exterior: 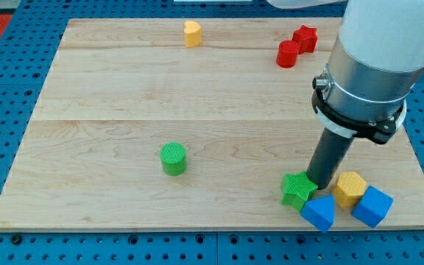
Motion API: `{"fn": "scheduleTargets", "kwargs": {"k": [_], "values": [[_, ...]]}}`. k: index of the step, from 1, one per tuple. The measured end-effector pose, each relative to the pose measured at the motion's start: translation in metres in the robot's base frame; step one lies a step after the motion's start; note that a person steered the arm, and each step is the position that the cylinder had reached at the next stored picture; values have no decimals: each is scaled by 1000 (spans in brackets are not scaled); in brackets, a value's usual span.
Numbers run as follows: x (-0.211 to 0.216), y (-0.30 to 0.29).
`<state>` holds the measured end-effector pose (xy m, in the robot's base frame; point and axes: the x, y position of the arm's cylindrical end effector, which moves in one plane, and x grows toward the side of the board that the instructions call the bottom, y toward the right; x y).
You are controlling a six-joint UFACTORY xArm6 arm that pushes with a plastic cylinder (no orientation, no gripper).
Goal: Push the green star into the bottom side of the red circle
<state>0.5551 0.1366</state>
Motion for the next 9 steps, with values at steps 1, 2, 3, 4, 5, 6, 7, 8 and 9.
{"fn": "scheduleTargets", "kwargs": {"k": [1,2,3,4,5,6,7,8,9], "values": [[0,-29],[-29,-39],[-69,8],[-62,98],[-8,185],[48,207],[62,196],[61,167],[63,142]]}}
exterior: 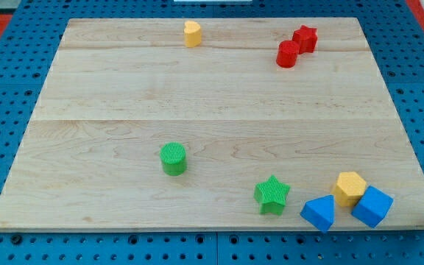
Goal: Push the green star into the bottom side of the red circle
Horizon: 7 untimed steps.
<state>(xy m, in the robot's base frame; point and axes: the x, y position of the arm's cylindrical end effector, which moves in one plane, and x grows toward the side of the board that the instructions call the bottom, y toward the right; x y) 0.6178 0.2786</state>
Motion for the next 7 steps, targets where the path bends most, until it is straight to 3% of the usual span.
{"fn": "scheduleTargets", "kwargs": {"k": [7], "values": [[1,-199]]}}
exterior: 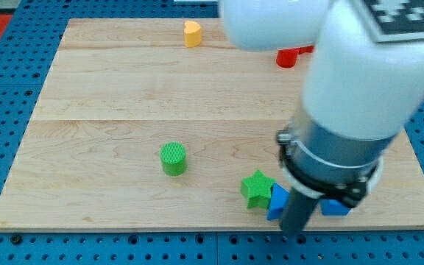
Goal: Push the green star into the bottom side of the red circle
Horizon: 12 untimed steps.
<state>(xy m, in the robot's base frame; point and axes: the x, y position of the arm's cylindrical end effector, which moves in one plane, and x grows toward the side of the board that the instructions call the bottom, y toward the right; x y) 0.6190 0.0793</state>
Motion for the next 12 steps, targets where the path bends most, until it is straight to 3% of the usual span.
{"fn": "scheduleTargets", "kwargs": {"k": [2,5,8,12], "values": [[-1,-76],[-22,-37],[-108,-41],[-158,52]]}}
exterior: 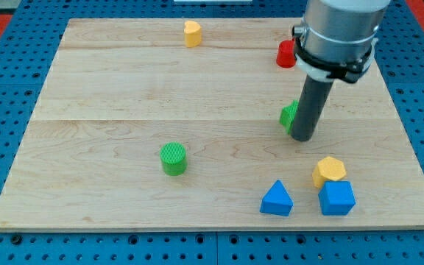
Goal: Push the green star into the bottom side of the red circle
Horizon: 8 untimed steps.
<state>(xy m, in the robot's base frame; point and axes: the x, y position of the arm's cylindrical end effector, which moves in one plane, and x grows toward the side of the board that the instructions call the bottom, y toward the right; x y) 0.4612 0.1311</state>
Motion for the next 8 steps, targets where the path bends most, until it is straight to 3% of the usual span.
{"fn": "scheduleTargets", "kwargs": {"k": [2,3,4,5,6,7,8], "values": [[-77,0],[-45,-1],[-48,-27],[-94,-7],[-110,3],[-83,13],[-18,8]]}}
